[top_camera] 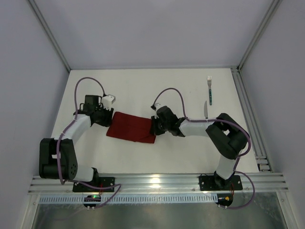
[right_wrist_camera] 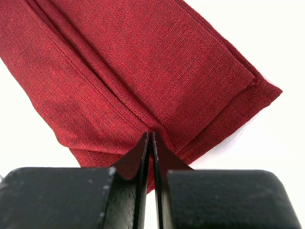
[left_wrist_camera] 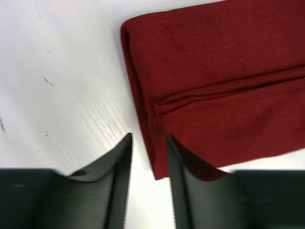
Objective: Fold the napkin into a case and place the utensils inside
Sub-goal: Fold the square-folded napkin into a folded napkin, then fold the 2/3-rectangle-folded napkin into a folded napkin.
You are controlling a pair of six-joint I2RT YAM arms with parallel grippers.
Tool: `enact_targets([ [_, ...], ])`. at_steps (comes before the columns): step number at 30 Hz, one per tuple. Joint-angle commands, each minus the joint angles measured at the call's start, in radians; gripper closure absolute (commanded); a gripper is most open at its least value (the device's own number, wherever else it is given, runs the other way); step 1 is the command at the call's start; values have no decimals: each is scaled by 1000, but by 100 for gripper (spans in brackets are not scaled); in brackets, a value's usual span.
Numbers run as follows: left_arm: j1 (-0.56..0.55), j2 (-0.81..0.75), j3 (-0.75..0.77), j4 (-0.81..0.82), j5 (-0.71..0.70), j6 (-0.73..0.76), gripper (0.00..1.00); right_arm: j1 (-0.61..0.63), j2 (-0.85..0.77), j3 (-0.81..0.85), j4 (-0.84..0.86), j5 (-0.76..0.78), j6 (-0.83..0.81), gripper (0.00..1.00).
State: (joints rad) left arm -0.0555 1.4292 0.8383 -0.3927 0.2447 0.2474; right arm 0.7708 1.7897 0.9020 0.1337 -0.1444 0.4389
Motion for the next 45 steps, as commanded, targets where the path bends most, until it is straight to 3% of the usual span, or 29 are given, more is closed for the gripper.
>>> enact_targets([
  [1,-7,-107,13,-37,110,1,70,-2,-16,34,-31,26,-35,91],
  [3,-71,-156,-5,-52,70,42,80,-2,-24,40,-42,28,-39,91],
  [6,-95,-123,-27,-81,44,84,87,-1,-30,55,-52,32,-43,91],
  [14,-95,134,25,-58,-25,115,92,25,-73,103,-81,63,-55,91],
  [18,-96,175,25,-71,-2,110,92,77,-142,104,-65,109,-46,90],
  [22,-95,160,13,-60,4,105,92,149,-147,68,126,71,33,90],
  [28,-95,163,12,-61,13,90,91,180,57,101,380,-67,208,91],
  [35,-96,155,2,-51,-13,84,91,162,166,132,342,-53,234,91],
  [45,-95,174,15,-54,-27,81,91,111,63,-98,383,-58,296,91],
])
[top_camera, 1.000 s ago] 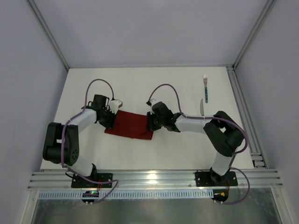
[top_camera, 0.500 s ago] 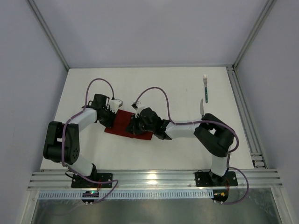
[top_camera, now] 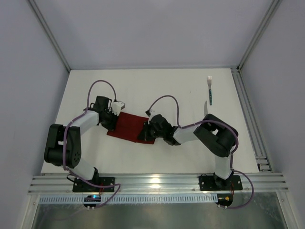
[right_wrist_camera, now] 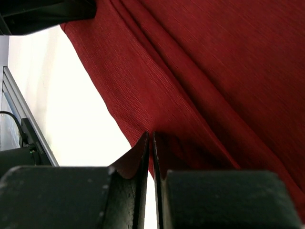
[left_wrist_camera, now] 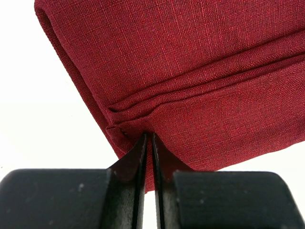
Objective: Fold the napkin into a case and place the utensils inside
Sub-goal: Fold the 2/3-rectangle-folded napkin into a folded napkin.
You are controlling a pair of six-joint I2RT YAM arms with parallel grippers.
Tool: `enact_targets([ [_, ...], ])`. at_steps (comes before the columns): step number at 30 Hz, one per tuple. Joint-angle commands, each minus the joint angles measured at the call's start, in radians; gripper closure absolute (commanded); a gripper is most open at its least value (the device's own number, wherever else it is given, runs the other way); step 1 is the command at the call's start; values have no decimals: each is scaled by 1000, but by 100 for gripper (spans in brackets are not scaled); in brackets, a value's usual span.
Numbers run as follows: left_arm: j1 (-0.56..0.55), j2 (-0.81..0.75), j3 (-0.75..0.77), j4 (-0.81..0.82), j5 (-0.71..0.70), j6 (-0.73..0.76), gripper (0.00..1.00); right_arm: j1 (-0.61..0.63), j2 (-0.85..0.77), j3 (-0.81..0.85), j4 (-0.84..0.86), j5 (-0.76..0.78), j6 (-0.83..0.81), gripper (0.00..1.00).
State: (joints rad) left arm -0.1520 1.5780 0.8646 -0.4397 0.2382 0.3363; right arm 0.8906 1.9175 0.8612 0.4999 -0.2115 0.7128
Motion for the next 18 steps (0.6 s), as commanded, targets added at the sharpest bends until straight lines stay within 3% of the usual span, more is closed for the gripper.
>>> enact_targets([
  [1,2,25,-10,-5,-22,-10,91,-13,-77,-89,19,9,24,90],
  [13,2,20,-9,-8,-36,-2,91,-71,-275,-323,2,37,30,90],
  [18,2,10,-12,-17,1,12,90,-96,-325,-341,-12,15,-5,90],
])
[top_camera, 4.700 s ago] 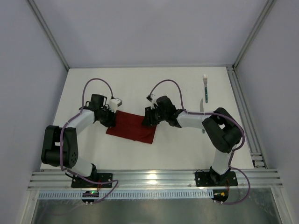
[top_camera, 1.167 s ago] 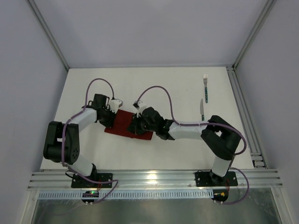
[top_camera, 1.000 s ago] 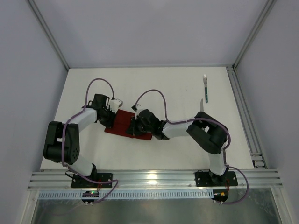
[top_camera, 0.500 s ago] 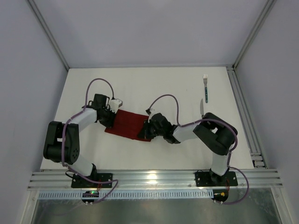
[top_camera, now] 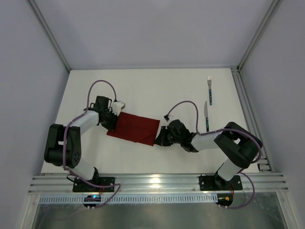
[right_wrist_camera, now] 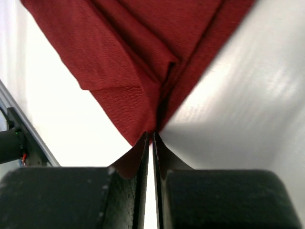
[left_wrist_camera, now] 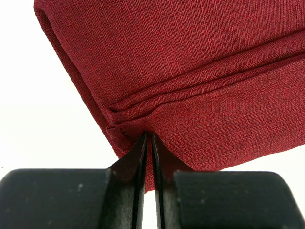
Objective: Fold the napkin into a case and place the utensils inside
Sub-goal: Fold the 2/3-rectangle-folded napkin into a folded napkin.
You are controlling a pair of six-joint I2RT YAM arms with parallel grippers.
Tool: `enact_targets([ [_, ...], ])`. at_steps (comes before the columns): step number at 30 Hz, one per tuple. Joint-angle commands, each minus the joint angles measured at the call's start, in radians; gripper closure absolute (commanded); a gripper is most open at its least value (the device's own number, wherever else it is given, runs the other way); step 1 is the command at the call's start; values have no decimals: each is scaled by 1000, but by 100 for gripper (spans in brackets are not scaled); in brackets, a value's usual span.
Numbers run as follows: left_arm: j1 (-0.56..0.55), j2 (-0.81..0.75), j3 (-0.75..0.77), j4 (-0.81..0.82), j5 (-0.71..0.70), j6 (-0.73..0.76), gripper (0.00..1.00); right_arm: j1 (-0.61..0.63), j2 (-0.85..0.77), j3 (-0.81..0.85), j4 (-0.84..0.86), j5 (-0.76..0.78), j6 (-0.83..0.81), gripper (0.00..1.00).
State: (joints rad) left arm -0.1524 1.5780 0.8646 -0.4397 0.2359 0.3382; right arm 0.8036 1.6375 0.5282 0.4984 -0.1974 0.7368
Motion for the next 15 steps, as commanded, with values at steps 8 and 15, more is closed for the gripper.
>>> enact_targets([
  [8,2,-19,-6,-36,17,9,87,22,-174,226,-274,12,-200,87],
  [15,4,-27,-3,-25,23,-19,85,26,52,406,-160,-103,-177,87],
])
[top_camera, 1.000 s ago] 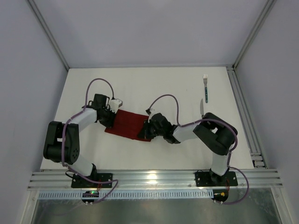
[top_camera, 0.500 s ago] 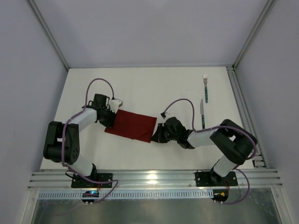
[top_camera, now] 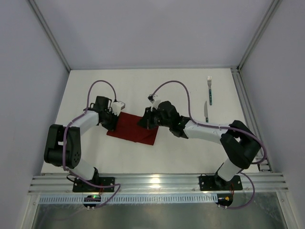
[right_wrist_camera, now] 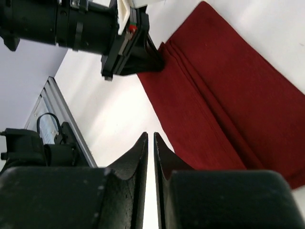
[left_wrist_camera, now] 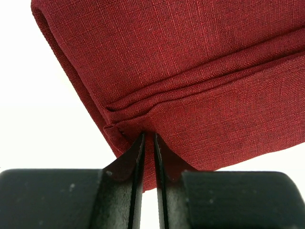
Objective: Fold the napkin into a case and place the utensils inside
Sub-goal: Fold the 2/3-rectangle-folded napkin into a folded napkin.
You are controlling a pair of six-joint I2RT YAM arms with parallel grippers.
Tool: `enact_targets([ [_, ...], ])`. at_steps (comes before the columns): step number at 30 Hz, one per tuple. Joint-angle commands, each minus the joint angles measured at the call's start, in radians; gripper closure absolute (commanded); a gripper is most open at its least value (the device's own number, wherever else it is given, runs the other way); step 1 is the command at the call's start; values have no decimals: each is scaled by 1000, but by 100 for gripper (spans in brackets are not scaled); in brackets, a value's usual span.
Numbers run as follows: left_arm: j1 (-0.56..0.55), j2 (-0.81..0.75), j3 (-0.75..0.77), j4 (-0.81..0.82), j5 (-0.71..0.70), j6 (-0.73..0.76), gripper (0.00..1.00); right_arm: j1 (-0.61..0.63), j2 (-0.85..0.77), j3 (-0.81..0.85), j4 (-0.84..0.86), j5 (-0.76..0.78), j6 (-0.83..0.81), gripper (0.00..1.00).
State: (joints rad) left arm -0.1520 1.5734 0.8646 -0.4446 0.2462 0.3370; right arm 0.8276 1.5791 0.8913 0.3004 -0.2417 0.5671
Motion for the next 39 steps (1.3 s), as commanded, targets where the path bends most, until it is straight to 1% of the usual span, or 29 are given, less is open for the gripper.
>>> enact_targets([
  [1,3,-27,-3,-20,10,-19,85,2,142,55,57,-67,11,87],
  [3,3,-29,-1,-19,4,-21,85,2,229,92,83,-71,23,87],
  [6,3,-44,-1,-19,4,-23,85,2,316,104,103,-62,46,88],
  [10,3,-78,-7,-22,16,-23,83,1,373,100,96,-36,60,88],
  [16,3,-159,13,-81,41,-32,82,-2,392,72,85,-19,73,89],
  [17,3,-176,14,-91,51,-33,80,-4,391,60,86,-18,74,89],
  [20,2,-239,16,-138,102,-30,75,-5,380,54,92,-16,79,89],
  [21,2,-249,16,-153,143,-29,75,-7,378,52,92,-15,80,89],
  [24,-3,-227,10,-216,192,-26,76,-5,371,57,94,-10,79,89],
  [27,-17,-156,-4,-200,145,-9,81,-5,372,66,88,-10,74,89],
  [29,-17,-101,1,-189,76,10,83,-8,378,67,86,-18,76,89],
  [32,-17,-61,-10,-137,-16,19,85,-12,383,66,85,-22,76,88],
  [35,-17,-40,-39,-79,-77,25,84,-15,383,55,92,-24,79,89],
  [37,-15,-15,-45,-46,-107,25,86,-21,392,52,101,-31,80,89],
  [39,-12,16,-35,-49,-99,26,87,-25,397,51,101,-44,82,89],
])
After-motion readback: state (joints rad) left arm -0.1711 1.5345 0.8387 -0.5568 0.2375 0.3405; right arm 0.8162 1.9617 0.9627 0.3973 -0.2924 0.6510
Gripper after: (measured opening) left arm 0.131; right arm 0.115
